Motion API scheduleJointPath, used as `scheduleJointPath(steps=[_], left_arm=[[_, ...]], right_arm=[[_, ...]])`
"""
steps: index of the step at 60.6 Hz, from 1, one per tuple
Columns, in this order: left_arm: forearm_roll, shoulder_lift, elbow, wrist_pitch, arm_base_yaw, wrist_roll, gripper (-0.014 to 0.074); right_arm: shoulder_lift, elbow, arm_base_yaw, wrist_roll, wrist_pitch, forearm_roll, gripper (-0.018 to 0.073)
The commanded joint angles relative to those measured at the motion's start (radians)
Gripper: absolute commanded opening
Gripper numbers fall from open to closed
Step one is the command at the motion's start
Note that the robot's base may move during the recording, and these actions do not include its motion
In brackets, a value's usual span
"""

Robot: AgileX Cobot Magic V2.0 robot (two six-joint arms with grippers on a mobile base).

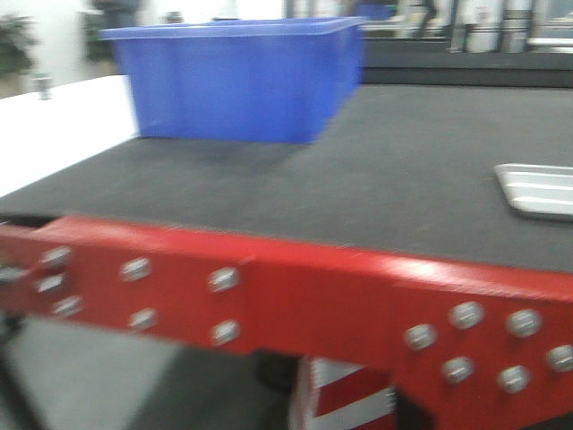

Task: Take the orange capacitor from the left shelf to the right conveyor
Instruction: 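Drive the base across the room to the conveyor, holding the capacitor, then lower the right gripper with the capacitor onto the metal tray on the conveyor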

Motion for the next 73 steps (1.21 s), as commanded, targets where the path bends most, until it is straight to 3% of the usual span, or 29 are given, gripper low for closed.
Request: scheduleJointPath(steps=[1, 73], left_arm=[[-0.003, -0.008, -0.005, -0.089, -0.002, -0.002, -0.0127], [-0.003, -0.006, -0.005, -0.089, -0.002, -0.002, -0.0127]], right_arm=[[0.015, -0.027, 0.002, -0.007, -0.093, -0.009, 0.0059], [0.015, -0.027, 0.002, -0.007, -0.097, -0.009, 0.0059]])
